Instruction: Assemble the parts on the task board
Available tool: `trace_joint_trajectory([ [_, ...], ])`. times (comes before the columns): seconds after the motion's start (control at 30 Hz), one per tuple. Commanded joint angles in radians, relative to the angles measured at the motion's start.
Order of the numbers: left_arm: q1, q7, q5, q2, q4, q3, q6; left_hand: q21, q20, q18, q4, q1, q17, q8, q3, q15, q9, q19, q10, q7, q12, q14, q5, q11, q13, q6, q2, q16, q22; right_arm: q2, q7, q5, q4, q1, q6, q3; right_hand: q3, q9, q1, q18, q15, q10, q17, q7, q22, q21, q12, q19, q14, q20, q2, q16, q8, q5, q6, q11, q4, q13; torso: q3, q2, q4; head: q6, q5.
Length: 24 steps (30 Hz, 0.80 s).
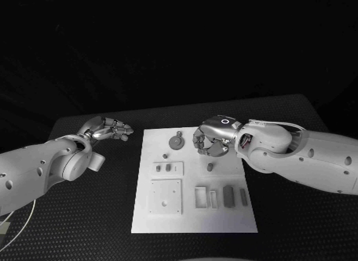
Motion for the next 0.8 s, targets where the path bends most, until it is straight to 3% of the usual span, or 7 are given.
trace_joint_trajectory([
  [0.03, 0.001, 0.015, 0.008, 0.000, 0.001, 0.001, 0.000, 0.004, 0.006, 0.009, -0.002, 0.001, 0.001, 0.004, 0.000, 0.002, -0.001, 0.000, -0.003, 0.000, 0.005, 0.003, -0.004, -0.003, -0.001, -0.002, 0.011, -0.004, -0.001, 0.014, 0.027, 0.019, 0.008, -0.016, -0.037, -0.001, 0.004, 0.002, 0.003, 0.027, -0.010, 0.036, 0.000, 0.003, 0.023, 0.005, -0.003, 0.006, -0.011, -0.013, 0.008, 0.004, -0.003, 0.003, 0.002, -0.008, 0.003, 0.002, -0.0012, 0.000, 0.0008, -0.001, 0.022],
  [0.2, 0.001, 0.015, 0.010, -0.002, -0.001, 0.001, -0.008, 0.006, 0.004, 0.009, -0.002, 0.001, 0.008, 0.005, -0.001, -0.001, -0.003, 0.004, -0.001, 0.000, 0.005, 0.013, -0.004, -0.003, -0.002, -0.002, 0.009, -0.003, -0.004, 0.060, 0.029, 0.024, 0.000, -0.036, -0.035, -0.002, 0.004, 0.002, 0.003, 0.027, -0.010, 0.035, 0.000, 0.003, 0.023, 0.005, -0.004, 0.006, -0.012, -0.013, 0.009, 0.004, -0.003, 0.003, 0.001, -0.007, 0.003, 0.002, -0.0008, -0.001, -0.0004, -0.007, 0.051],
  [0.43, 0.002, 0.016, 0.012, 0.001, -0.002, 0.001, -0.014, 0.005, 0.004, 0.009, -0.003, 0.001, 0.010, 0.005, -0.001, -0.001, -0.003, 0.004, -0.001, 0.000, 0.005, 0.013, -0.004, -0.004, -0.003, -0.002, 0.008, -0.004, -0.005, 0.111, 0.035, 0.011, -0.018, -0.079, -0.031, -0.007, 0.005, 0.003, 0.003, 0.027, -0.010, 0.035, 0.000, 0.004, 0.023, 0.005, -0.005, 0.005, -0.012, -0.013, 0.011, 0.003, -0.004, 0.003, 0.000, -0.007, 0.003, 0.001, -0.0019, 0.001, 0.0025, -0.020, 0.090],
  [0.63, 0.002, 0.015, 0.013, 0.003, -0.001, 0.001, -0.015, 0.005, 0.004, 0.008, -0.003, 0.001, 0.010, 0.005, -0.001, -0.001, -0.003, 0.003, -0.001, 0.000, 0.005, 0.012, -0.004, -0.004, -0.003, -0.002, 0.007, -0.006, -0.006, 0.138, 0.038, -0.001, -0.037, -0.107, -0.030, -0.009, 0.005, 0.003, 0.003, 0.027, -0.010, 0.035, 0.000, 0.004, 0.022, 0.005, -0.005, 0.005, -0.012, -0.013, 0.011, 0.003, -0.004, 0.003, 0.000, -0.007, 0.003, 0.001, -0.0024, 0.001, 0.0022, -0.032, 0.115],
  [0.8, 0.002, 0.015, 0.013, 0.003, -0.001, 0.001, -0.015, 0.005, 0.004, 0.008, -0.003, 0.001, 0.011, 0.005, -0.001, -0.001, -0.004, 0.003, -0.001, 0.000, 0.005, 0.012, -0.004, -0.004, -0.003, -0.002, 0.007, -0.006, -0.006, 0.157, 0.039, -0.011, -0.049, -0.123, -0.026, -0.014, 0.005, 0.004, 0.003, 0.027, -0.010, 0.035, 0.000, 0.004, 0.022, 0.005, -0.006, 0.004, -0.012, -0.013, 0.012, 0.003, -0.004, 0.003, 0.000, -0.007, 0.002, 0.001, -0.0004, -0.001, 0.0010, -0.045, 0.137],
])
